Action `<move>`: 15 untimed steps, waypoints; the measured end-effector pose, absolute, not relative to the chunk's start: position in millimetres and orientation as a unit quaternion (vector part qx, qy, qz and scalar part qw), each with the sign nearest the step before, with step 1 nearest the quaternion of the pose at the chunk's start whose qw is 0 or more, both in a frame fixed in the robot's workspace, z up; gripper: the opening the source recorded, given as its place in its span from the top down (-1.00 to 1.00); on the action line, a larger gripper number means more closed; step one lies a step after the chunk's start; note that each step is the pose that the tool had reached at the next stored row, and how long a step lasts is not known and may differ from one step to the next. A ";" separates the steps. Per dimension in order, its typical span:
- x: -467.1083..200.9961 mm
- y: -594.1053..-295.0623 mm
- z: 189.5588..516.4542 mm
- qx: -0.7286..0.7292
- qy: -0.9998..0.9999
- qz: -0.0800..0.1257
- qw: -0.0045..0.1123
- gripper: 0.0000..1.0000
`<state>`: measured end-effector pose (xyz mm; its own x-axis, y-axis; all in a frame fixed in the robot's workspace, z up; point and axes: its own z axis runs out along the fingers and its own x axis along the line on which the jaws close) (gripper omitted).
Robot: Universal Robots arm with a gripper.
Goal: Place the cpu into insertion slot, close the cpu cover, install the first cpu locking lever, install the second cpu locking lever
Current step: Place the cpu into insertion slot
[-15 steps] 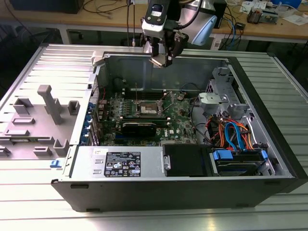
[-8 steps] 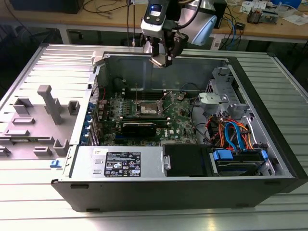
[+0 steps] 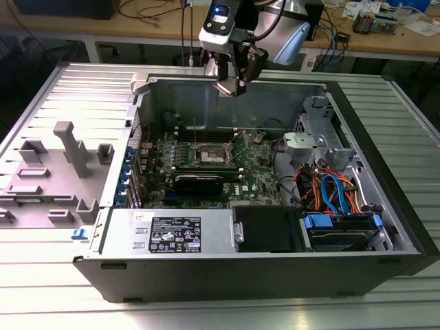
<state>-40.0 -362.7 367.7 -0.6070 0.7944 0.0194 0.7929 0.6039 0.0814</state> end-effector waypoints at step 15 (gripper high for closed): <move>-40.0 -362.7 367.7 0.464 0.885 0.041 0.010 -0.09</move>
<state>-40.0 -362.7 367.7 -0.5689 0.8221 0.0194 0.8205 0.5659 0.0814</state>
